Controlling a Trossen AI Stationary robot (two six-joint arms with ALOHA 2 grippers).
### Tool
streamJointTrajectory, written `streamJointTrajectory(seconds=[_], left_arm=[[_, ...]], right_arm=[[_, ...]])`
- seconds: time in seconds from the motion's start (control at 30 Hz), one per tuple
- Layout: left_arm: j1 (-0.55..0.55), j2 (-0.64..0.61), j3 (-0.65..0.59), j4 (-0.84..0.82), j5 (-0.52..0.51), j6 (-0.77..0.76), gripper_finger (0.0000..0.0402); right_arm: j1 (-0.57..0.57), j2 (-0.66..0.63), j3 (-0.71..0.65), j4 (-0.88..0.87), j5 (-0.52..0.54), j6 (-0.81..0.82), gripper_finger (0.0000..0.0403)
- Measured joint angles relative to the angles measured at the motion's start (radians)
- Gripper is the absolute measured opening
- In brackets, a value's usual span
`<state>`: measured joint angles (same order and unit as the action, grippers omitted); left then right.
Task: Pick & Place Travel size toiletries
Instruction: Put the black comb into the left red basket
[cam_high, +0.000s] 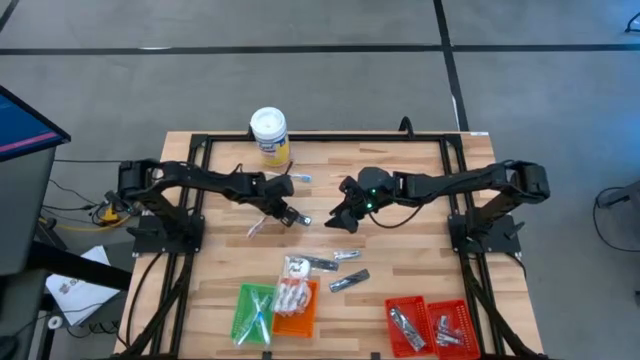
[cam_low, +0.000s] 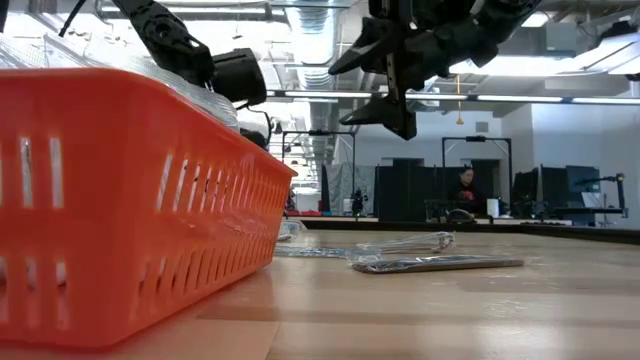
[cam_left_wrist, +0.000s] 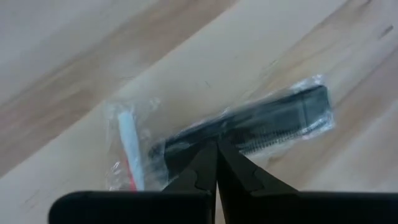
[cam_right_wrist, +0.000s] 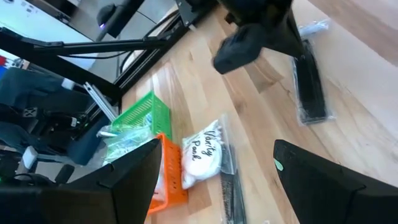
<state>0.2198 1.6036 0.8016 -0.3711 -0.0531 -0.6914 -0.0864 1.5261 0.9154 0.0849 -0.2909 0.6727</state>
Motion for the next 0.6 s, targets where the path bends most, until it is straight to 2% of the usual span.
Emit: streamJointTrajectory(seconds=[0.4, 0.6], left_arm=[[-0.003, 0.028, -0.001, 0.021, 0.019, -0.032, 0.0], [-0.017, 0.074, 0.005, 0.071, 0.069, -0.05, 0.0]], right_arm=[[0.001, 0.0, 0.0, -0.069, -0.001, -0.012, 0.0302], [0.001, 0.0, 0.0, -0.117, -0.021, -0.019, 0.0302]])
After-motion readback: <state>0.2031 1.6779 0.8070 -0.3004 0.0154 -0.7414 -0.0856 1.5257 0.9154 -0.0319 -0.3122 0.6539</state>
